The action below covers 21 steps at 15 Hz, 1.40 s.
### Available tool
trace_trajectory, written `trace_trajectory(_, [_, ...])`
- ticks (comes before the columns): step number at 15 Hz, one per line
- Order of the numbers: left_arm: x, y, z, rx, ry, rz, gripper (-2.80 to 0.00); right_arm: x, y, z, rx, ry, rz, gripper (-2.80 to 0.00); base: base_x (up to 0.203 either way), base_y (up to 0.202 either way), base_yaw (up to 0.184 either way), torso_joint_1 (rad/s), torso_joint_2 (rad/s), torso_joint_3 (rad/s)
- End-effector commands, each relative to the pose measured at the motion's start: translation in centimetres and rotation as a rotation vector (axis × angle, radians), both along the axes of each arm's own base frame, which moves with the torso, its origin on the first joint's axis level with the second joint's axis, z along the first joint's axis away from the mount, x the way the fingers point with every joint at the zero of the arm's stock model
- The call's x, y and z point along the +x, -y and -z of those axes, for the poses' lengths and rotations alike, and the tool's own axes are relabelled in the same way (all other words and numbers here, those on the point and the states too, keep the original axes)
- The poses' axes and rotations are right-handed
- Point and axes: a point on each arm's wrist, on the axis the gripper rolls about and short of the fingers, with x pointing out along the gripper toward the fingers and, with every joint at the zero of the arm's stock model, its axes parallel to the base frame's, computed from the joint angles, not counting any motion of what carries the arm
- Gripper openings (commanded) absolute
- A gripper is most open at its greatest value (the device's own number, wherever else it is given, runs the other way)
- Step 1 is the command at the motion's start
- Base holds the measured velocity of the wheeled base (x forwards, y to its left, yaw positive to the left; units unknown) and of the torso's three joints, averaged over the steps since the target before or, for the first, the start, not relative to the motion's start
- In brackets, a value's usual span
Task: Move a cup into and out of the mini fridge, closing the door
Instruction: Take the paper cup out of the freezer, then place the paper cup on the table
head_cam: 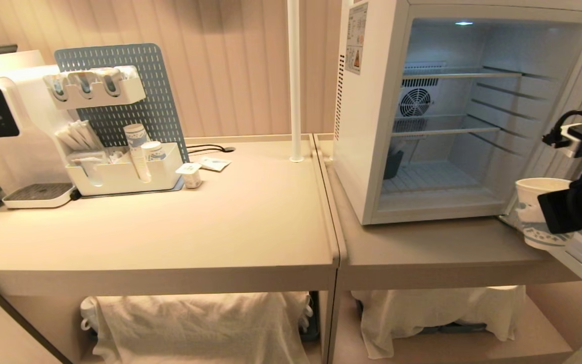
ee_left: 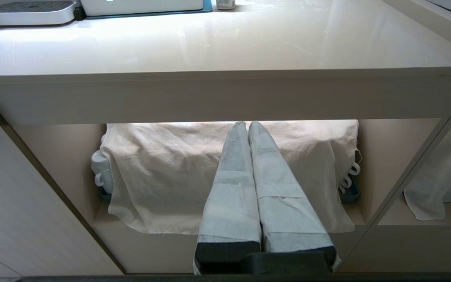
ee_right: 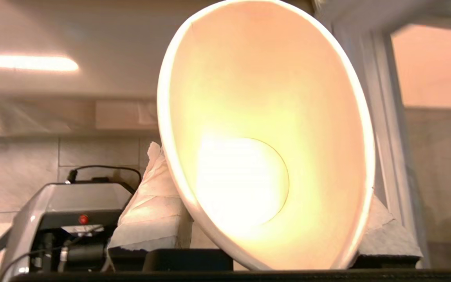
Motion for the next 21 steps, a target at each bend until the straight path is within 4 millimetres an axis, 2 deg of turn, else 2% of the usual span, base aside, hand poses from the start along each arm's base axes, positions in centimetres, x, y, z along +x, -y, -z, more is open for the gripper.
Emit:
trace_trajectory(1, [0.0, 0.0, 0.0, 0.000, -0.003, 0.000, -2.80, -3.8, 0.2, -1.2, -0.002, 0.071, -0.005, -2.80, 0.000, 0.000, 0.000, 0.000, 0.00, 0.000])
trace_trajectory(5, [0.0, 0.0, 0.0, 0.000, -0.001, 0.000, -2.80, -8.0, 0.0, -0.9, -0.027, 0.096, -0.030, -2.80, 0.000, 0.000, 0.000, 0.000, 0.00, 0.000])
trace_trajectory(9, [0.0, 0.0, 0.0, 0.000, -0.003, 0.000, -2.80, -10.7, -0.1, -0.3, -0.033, 0.142, -0.056, -2.80, 0.000, 0.000, 0.000, 0.000, 0.00, 0.000])
trace_trajectory(14, [0.0, 0.0, 0.0, 0.000, -0.003, 0.000, -2.80, -12.8, 0.3, 0.7, -0.069, 0.160, -0.049, -2.80, 0.000, 0.000, 0.000, 0.000, 0.00, 0.000])
trace_trajectory(21, [0.0, 0.0, 0.0, 0.000, -0.003, 0.000, -2.80, -14.0, 0.5, 1.8, -0.071, 0.231, -0.053, -2.80, 0.000, 0.000, 0.000, 0.000, 0.00, 0.000])
